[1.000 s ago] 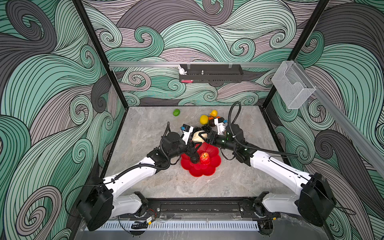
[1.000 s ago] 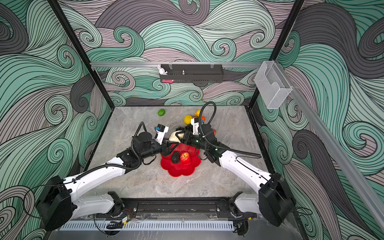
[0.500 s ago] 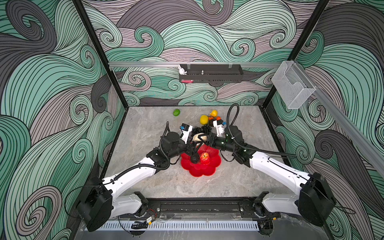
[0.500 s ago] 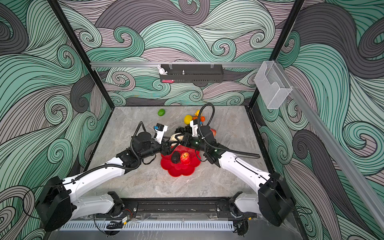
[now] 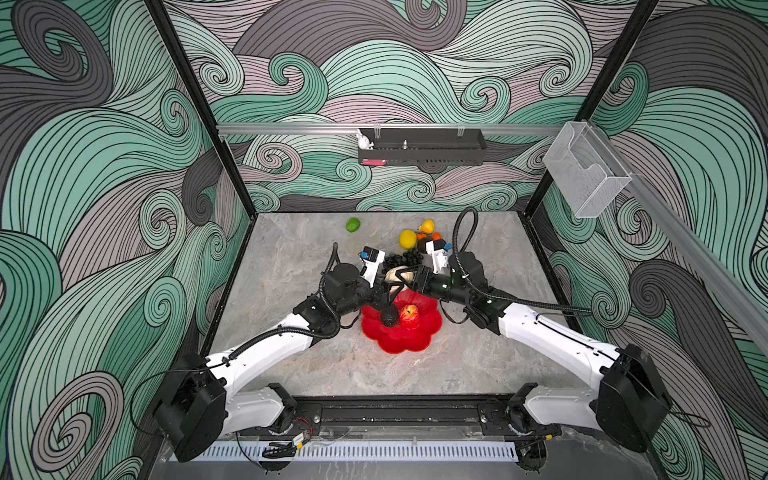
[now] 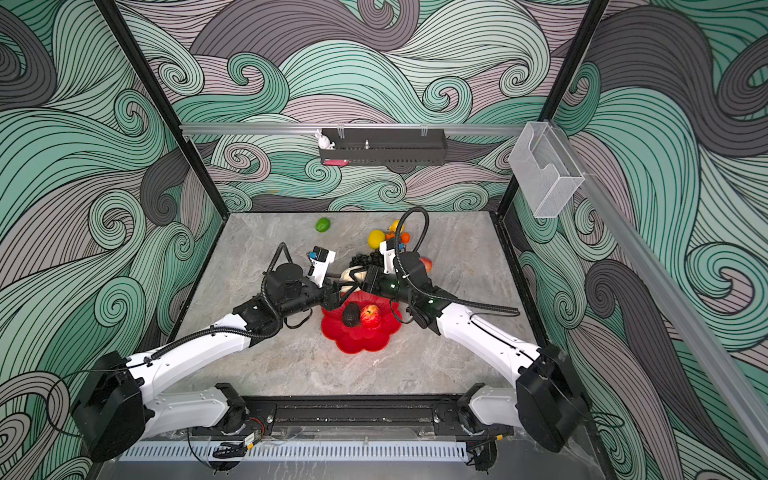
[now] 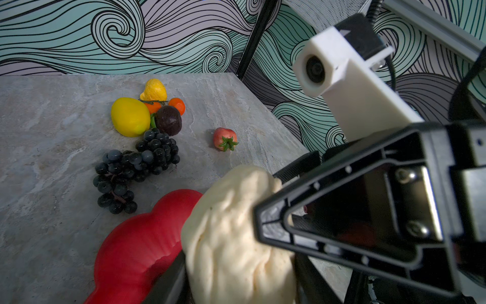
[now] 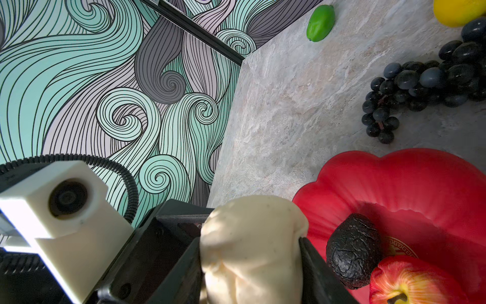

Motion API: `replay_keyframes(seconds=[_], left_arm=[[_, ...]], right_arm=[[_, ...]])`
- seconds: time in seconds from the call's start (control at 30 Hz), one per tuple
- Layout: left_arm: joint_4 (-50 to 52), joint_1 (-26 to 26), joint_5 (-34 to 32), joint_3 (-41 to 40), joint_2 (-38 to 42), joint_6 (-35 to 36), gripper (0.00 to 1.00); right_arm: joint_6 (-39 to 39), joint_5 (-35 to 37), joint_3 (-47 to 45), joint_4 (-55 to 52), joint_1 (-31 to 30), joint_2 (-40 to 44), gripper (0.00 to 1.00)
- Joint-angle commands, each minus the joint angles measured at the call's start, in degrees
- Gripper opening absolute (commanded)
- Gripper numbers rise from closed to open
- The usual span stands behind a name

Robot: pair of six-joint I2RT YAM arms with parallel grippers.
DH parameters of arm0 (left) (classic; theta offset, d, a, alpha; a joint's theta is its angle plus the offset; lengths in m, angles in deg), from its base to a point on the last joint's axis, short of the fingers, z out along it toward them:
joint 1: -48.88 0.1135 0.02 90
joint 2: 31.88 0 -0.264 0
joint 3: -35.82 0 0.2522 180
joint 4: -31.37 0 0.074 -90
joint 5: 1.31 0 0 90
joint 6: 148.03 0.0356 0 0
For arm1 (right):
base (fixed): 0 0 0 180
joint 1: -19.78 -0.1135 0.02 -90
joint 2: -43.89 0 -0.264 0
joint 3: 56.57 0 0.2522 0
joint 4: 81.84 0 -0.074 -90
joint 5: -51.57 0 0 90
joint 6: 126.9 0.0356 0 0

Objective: Arrange fruit in a fruit bowl
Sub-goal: Place the fruit in the fruit bowl.

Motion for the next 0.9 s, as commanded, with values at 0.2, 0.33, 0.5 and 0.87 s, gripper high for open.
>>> replay_keyframes(seconds=[0.2, 0.33, 0.5, 0.87], left_arm=[[8.24, 0.35, -2.72, 5.09, -1.10, 2.55, 0.43], [15.79, 0.35, -4.86, 7.98, -2.39, 4.90, 0.43], [28.53, 0.35, -7.99, 15.00, -6.53, 8.31, 0.43], [52.56, 0.79, -11.73, 35.87, -23.21, 10.60, 0.42]], right_arm=[[-5.45, 3.84, 0.35, -6.92, -0.42, 1.29, 0.75], [-7.88, 5.20, -0.70, -9.33, 1.43, 3.42, 0.84], [-11.43, 6.33, -3.39, -13.05, 5.25, 8.00, 0.88], [-15.81, 8.68, -12.28, -23.04, 7.38, 22.74, 0.90]])
